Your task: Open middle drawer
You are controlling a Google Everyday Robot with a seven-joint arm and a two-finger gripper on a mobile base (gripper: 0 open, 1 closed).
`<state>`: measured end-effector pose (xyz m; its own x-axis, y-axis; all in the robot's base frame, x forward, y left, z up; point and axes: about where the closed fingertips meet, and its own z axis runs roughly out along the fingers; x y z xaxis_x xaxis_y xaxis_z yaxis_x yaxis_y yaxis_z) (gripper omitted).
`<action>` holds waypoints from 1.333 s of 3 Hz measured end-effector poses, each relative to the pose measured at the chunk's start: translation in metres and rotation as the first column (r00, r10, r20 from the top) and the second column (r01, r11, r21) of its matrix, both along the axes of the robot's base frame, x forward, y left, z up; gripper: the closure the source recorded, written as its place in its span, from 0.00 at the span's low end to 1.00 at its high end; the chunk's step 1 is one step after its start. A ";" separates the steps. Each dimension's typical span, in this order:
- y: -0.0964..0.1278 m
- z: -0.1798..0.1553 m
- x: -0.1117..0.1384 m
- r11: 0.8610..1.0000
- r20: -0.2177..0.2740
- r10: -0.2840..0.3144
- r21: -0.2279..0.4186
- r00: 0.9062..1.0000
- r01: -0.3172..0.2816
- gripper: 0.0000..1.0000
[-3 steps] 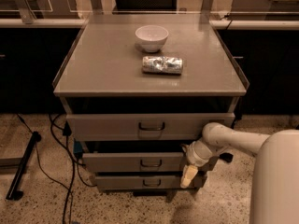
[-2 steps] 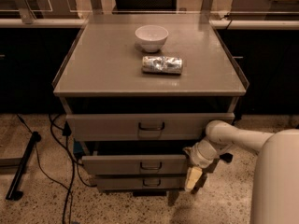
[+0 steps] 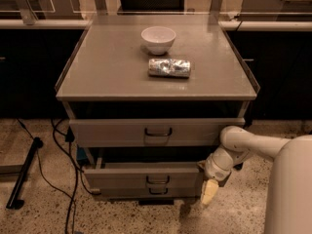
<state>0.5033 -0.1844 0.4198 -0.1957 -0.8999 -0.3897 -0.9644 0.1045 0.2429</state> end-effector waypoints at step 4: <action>-0.037 0.021 -0.077 0.999 -0.251 -0.023 -0.034 0.968 0.015 0.00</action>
Offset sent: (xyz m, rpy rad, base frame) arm -0.0511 -0.0275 0.0186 -0.0262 0.1929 0.0118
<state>0.4263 -0.2211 0.4409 -0.3010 -0.9061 -0.2974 -0.8705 0.1337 0.4737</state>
